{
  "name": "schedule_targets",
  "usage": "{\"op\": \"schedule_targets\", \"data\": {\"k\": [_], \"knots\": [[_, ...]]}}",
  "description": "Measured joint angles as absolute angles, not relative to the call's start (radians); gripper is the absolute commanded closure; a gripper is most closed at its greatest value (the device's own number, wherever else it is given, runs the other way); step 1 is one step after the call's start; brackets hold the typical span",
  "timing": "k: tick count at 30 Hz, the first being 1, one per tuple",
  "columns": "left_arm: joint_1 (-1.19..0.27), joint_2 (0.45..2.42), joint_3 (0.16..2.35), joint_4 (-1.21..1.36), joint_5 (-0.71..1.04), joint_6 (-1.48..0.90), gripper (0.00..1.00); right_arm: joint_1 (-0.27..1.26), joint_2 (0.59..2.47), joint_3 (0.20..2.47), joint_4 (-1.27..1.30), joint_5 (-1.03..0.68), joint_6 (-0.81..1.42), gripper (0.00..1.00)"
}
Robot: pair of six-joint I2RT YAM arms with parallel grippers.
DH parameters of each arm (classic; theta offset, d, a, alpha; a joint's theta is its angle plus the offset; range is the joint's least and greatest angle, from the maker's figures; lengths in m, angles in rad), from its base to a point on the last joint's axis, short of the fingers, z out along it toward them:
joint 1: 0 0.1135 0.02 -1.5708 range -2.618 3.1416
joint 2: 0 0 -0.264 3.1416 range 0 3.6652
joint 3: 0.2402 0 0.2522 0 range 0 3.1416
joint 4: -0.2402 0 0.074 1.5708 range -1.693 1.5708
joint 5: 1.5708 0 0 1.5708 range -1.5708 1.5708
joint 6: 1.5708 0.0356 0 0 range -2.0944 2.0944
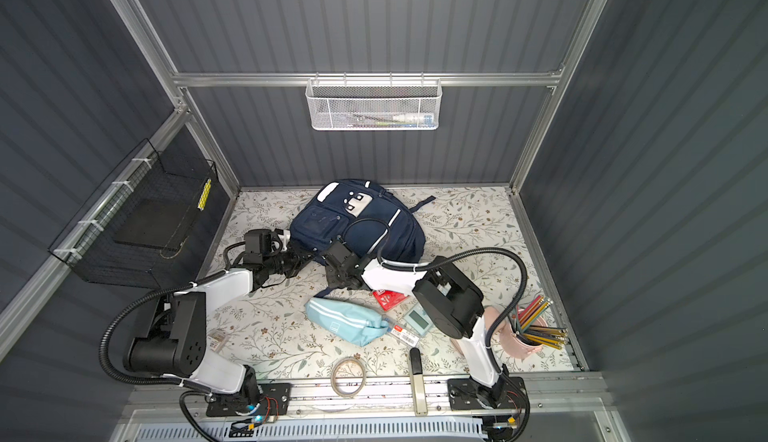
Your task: Pack the student bag
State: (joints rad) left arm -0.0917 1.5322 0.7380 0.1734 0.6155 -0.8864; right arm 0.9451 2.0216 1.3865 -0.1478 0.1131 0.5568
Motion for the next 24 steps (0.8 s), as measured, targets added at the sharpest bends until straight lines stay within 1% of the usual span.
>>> {"op": "schedule_targets", "data": {"k": [6,11,18,24], "knots": [[-0.061,1.531,0.738,0.142,0.648,-0.860,1.00,0.926,1.912,1.287,-0.170,0.045,0.552,1.00],[-0.028,1.531,0.738,0.128,0.648,-0.843,1.00,0.878,1.816,1.200,-0.237,0.001,0.533,1.00],[-0.025,1.531,0.738,0.117,0.647,-0.838,1.00,0.766,1.689,1.044,-0.298,-0.043,0.489,1.00],[-0.021,1.534,0.738,0.117,0.645,-0.838,1.00,0.604,1.655,0.988,-0.326,-0.097,0.422,1.00]]}}
